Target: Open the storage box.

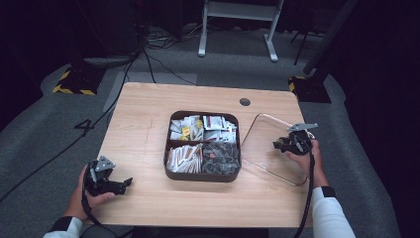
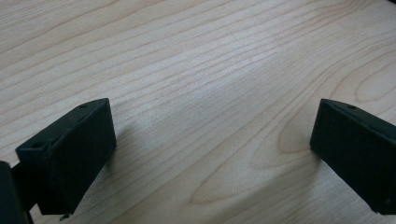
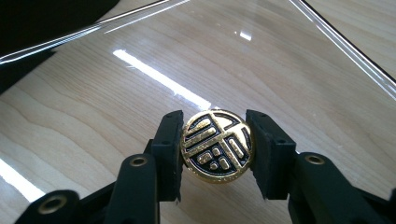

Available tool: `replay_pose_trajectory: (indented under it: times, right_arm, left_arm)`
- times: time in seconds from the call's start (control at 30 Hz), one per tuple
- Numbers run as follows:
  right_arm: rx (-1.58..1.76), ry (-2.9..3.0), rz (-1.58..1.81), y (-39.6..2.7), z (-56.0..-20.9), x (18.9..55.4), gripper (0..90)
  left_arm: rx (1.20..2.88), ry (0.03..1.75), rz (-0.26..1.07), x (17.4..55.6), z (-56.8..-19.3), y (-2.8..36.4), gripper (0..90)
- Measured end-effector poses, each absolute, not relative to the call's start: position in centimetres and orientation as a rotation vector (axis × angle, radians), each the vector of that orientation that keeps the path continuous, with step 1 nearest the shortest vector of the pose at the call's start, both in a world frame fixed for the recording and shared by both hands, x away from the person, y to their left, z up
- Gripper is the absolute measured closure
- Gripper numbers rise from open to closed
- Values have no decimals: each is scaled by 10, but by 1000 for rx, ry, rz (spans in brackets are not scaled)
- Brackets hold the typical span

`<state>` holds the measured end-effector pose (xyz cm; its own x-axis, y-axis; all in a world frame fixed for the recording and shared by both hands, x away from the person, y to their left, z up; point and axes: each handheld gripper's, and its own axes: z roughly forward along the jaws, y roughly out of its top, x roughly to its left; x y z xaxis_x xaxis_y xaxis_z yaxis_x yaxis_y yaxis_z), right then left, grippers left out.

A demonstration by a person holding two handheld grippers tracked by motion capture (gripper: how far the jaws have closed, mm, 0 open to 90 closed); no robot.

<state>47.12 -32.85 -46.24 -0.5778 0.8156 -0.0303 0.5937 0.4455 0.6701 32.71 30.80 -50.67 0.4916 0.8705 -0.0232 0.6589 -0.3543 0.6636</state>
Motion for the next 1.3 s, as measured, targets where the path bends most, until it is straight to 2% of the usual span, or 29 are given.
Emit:
replay_pose_trajectory:
  times: [0.73, 1.03, 1.3]
  right_arm:
    - [1206, 2391, 860, -326, -481, 472, 589]
    - [1266, 2393, 930, -331, -483, 468, 347]
    - [1229, 2345, 1016, -333, -472, 462, 300]
  left_arm:
    - [2125, 1252, 447, 327, -507, 308, 4]
    - [2124, 1251, 445, 327, -507, 308, 4]
    - [2126, 1246, 447, 328, -507, 308, 4]
